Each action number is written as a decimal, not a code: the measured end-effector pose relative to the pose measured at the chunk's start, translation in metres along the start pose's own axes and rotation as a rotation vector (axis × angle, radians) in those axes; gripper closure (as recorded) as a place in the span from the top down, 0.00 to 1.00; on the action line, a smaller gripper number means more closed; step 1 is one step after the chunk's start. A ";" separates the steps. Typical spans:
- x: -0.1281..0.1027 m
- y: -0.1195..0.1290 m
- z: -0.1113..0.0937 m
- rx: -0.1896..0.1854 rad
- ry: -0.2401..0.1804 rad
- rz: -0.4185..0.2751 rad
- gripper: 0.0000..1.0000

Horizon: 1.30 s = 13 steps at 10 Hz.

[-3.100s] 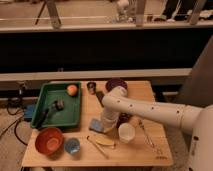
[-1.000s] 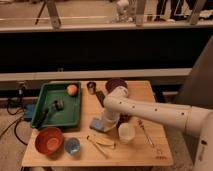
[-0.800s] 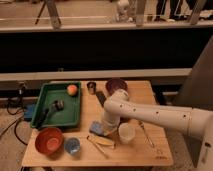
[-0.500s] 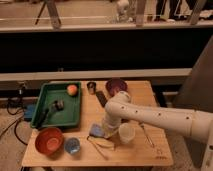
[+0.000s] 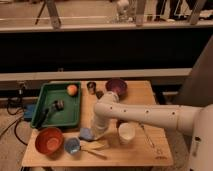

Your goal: Wipe table surface with sponge

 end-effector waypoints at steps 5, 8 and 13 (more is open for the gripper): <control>0.019 -0.055 -0.021 0.080 0.031 0.011 0.04; 0.036 -0.083 -0.028 0.109 0.053 0.047 0.04; 0.084 -0.101 -0.043 0.150 0.082 0.155 0.04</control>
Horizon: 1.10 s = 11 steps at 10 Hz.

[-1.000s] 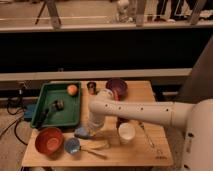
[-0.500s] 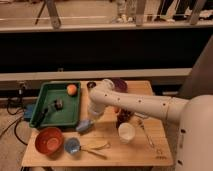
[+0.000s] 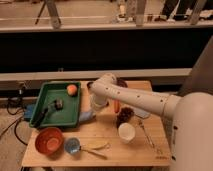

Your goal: Wipe table surface with sponge

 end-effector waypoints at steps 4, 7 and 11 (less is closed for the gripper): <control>0.058 0.020 -0.015 0.013 0.041 0.096 0.04; 0.082 0.038 -0.004 -0.010 0.061 0.165 0.04; 0.084 0.077 -0.007 -0.043 0.025 0.167 0.04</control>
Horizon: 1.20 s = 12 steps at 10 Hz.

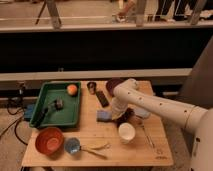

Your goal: Wipe table surface with sponge

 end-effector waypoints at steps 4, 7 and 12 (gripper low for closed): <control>-0.019 0.048 -0.012 -0.053 -0.011 -0.106 0.04; -0.053 0.053 0.007 -0.096 -0.026 -0.200 0.04; -0.107 0.038 0.011 -0.087 -0.080 -0.338 0.04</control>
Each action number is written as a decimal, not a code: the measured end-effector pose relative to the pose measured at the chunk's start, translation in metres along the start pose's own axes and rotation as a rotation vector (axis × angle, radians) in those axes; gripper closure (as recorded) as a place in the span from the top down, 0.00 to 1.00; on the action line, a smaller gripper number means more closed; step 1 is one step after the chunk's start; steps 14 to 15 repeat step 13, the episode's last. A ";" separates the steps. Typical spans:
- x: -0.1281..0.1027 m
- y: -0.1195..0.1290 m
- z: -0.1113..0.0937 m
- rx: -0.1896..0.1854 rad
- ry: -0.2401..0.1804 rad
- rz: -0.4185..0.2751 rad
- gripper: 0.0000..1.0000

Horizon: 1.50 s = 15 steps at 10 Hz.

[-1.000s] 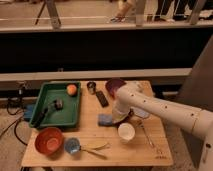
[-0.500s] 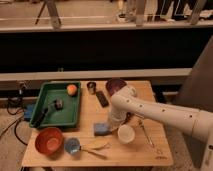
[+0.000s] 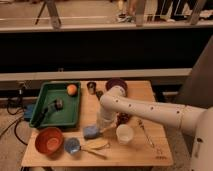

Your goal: Wipe table surface with sponge

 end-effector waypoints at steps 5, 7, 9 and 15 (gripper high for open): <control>-0.007 -0.042 -0.002 0.041 -0.010 -0.045 0.04; 0.001 -0.054 -0.002 0.055 -0.008 -0.031 0.04; 0.011 -0.067 -0.005 0.078 -0.006 -0.012 0.04; 0.039 -0.067 -0.018 0.097 0.000 0.052 0.04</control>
